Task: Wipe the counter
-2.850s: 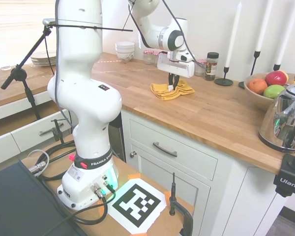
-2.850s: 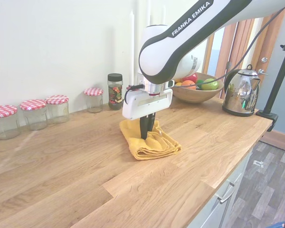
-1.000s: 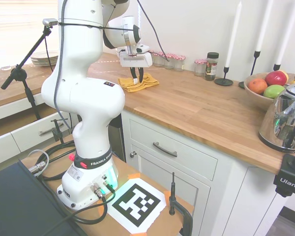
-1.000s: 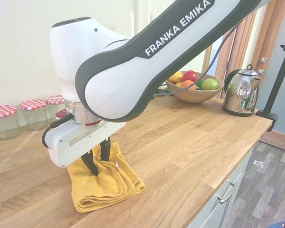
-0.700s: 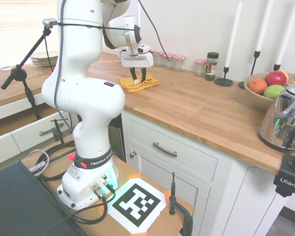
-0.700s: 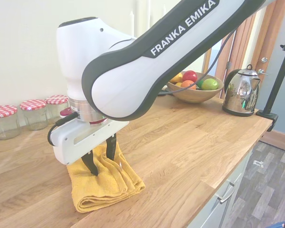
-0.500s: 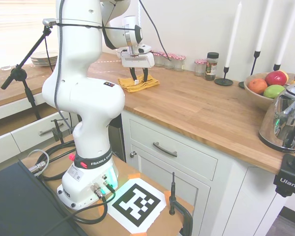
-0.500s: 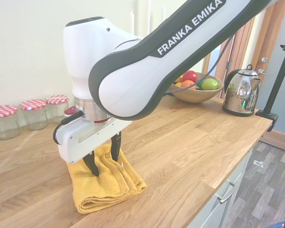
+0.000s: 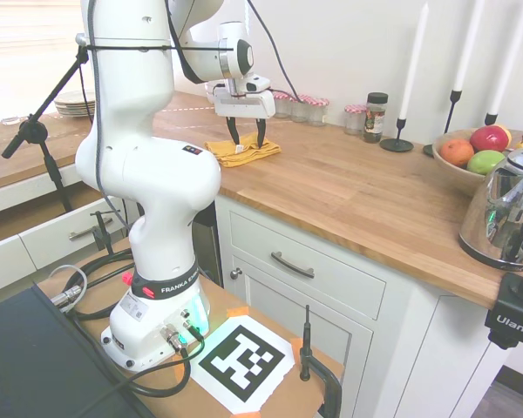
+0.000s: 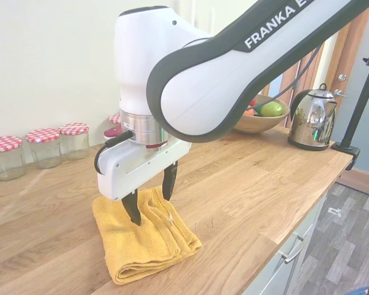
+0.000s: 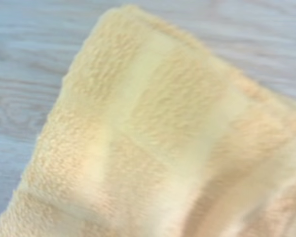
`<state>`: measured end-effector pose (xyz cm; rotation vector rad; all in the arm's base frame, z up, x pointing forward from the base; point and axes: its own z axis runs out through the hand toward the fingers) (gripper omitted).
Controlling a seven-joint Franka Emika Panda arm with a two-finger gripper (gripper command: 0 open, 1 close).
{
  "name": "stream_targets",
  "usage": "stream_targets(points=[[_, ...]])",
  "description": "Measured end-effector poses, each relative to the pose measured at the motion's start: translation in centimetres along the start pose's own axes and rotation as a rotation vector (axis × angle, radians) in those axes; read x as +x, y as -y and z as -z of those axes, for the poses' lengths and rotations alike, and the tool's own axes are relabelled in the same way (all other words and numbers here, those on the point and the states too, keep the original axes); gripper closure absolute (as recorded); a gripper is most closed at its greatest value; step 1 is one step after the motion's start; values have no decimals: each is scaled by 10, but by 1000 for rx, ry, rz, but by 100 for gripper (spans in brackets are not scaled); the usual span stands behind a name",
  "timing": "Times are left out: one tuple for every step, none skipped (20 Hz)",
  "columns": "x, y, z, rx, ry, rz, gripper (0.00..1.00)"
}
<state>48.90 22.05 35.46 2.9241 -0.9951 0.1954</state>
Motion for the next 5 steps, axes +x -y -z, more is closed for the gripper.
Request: stream_targets(points=[[2, -3, 3, 5, -1, -1, 0], [4, -5, 6, 9, -1, -2, 0], [6, -8, 8, 12, 0, -3, 0], [9, -10, 11, 16, 0, -3, 0], [11, -12, 13, 18, 1, -4, 0]])
